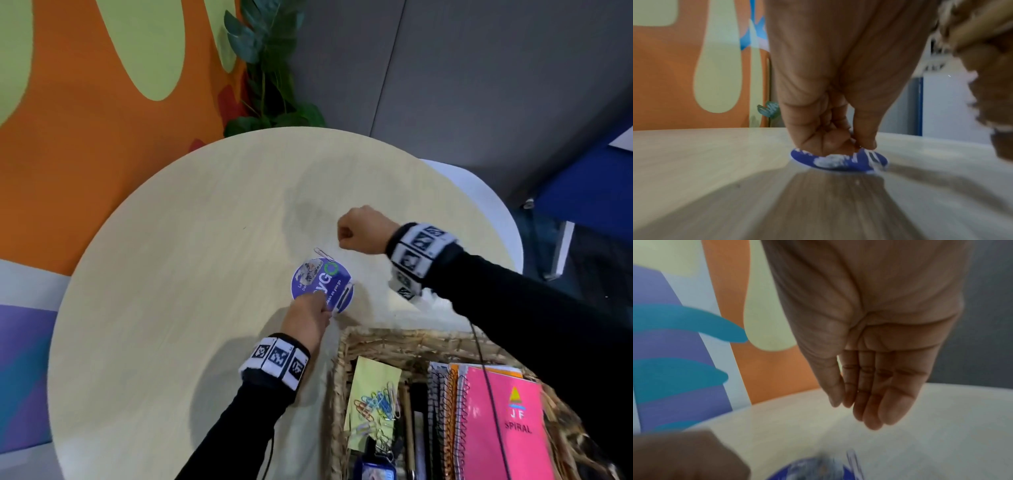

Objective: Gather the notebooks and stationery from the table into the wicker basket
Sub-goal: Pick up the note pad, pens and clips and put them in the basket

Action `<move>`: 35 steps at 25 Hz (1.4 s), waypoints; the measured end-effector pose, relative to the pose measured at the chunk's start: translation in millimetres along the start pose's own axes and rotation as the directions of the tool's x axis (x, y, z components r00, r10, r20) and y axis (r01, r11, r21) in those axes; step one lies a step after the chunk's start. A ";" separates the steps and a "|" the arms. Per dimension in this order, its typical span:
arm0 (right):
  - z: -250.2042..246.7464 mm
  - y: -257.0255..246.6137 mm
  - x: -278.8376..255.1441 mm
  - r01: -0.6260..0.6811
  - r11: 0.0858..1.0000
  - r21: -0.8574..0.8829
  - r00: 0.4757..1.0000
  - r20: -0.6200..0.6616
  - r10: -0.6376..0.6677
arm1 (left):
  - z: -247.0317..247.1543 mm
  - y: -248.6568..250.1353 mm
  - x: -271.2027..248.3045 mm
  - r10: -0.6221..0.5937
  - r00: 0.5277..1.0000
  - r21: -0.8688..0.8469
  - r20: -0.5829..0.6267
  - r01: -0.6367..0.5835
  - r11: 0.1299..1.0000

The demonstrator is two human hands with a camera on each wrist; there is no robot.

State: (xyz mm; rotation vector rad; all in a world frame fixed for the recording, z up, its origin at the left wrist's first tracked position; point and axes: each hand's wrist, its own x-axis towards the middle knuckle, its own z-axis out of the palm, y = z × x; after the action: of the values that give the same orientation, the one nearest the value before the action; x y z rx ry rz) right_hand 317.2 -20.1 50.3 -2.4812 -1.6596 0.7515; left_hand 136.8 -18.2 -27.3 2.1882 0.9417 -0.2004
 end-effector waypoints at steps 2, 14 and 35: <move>25.9 0.4 33.3 -0.027 0.999 -0.038 0.996 0.089 0.030 | -8.7 -6.3 -10.8 0.008 0.991 -0.111 -0.135 -0.023 0.994; 64.9 1.1 77.7 -0.177 0.983 -0.050 0.970 0.157 0.183 | -32.3 -13.6 -100.4 0.099 0.950 -0.257 -0.296 -0.179 0.950; 62.3 16.7 -243.3 -0.134 0.978 0.161 0.990 0.068 0.124 | 41.7 64.8 -124.6 0.219 0.874 0.696 0.435 -0.480 0.534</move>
State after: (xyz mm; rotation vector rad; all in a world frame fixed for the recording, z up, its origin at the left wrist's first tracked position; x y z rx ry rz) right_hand 231.8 -255.3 77.6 -2.4905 -1.3988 0.9412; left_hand 97.0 -147.3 29.5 2.9838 0.1715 -0.8735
